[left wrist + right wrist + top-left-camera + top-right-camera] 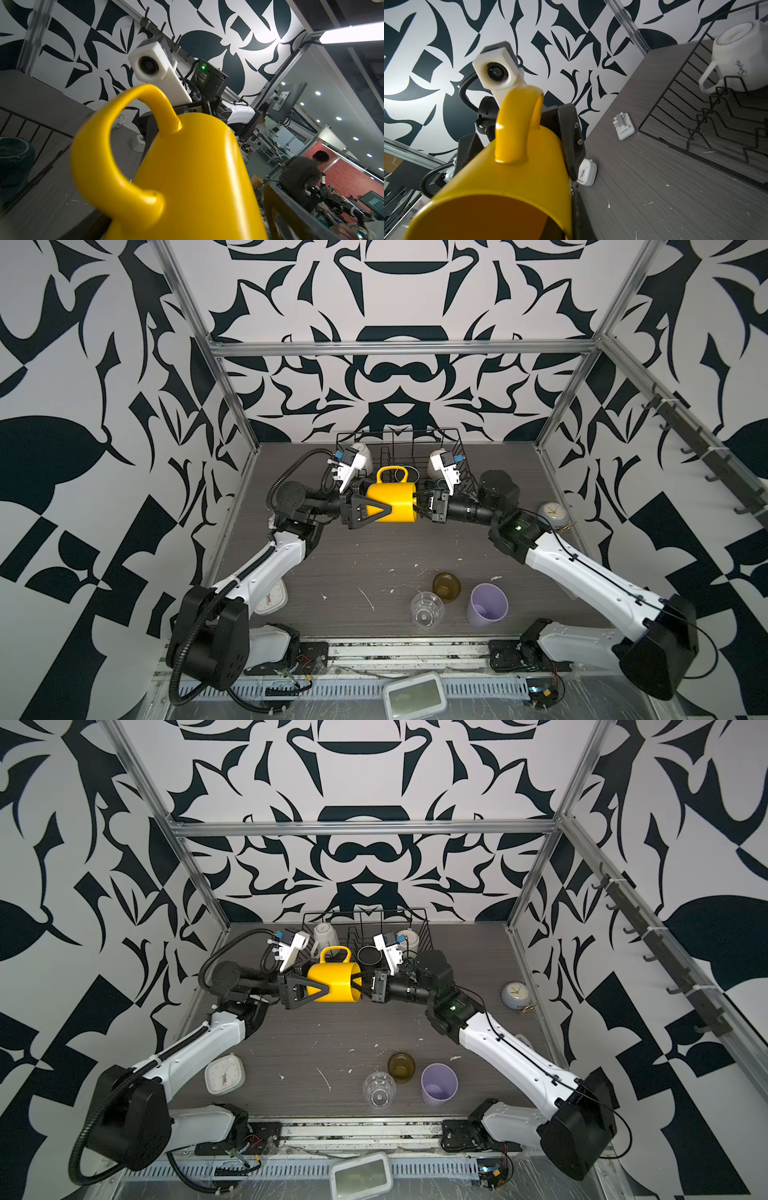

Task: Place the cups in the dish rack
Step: 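Close the left gripper on the yellow mug body beside the right gripper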

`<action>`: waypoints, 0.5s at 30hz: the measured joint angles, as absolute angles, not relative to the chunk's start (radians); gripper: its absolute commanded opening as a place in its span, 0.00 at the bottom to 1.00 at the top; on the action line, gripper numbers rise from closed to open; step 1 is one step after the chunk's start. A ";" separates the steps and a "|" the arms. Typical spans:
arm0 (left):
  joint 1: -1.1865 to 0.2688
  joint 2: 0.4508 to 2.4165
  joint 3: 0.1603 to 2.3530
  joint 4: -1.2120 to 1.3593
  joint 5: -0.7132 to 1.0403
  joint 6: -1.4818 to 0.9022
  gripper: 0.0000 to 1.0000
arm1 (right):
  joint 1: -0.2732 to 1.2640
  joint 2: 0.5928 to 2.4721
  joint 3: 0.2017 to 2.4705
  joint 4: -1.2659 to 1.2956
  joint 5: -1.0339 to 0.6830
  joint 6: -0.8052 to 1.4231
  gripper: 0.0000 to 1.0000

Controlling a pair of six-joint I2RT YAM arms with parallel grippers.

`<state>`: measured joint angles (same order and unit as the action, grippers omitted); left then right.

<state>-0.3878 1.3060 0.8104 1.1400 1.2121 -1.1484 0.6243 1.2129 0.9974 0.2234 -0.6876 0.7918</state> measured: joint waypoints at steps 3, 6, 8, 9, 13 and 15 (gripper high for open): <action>-0.389 1.328 0.810 1.185 1.213 -1.186 1.00 | 0.624 1.232 0.997 0.251 -0.687 0.804 0.00; -0.387 1.346 0.810 1.227 1.215 -1.227 0.99 | 0.625 1.255 0.997 0.284 -0.689 0.815 0.00; -0.384 1.356 0.810 1.253 1.213 -1.254 0.99 | 0.627 1.264 0.997 0.300 -0.691 0.822 0.00; -0.382 1.360 0.810 1.266 1.212 -1.266 0.99 | 0.629 1.268 0.997 0.309 -0.694 0.825 0.00; -0.378 1.367 0.810 1.305 1.209 -1.299 0.98 | 0.635 1.273 0.997 0.329 -0.693 0.833 0.00; -0.376 1.367 0.810 1.316 1.209 -1.308 0.97 | 0.638 1.273 0.997 0.334 -0.689 0.833 0.00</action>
<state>-0.3759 1.3674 0.8104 1.3163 1.2087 -1.3075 0.6384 1.2732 0.9974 0.3344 -0.6888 0.8330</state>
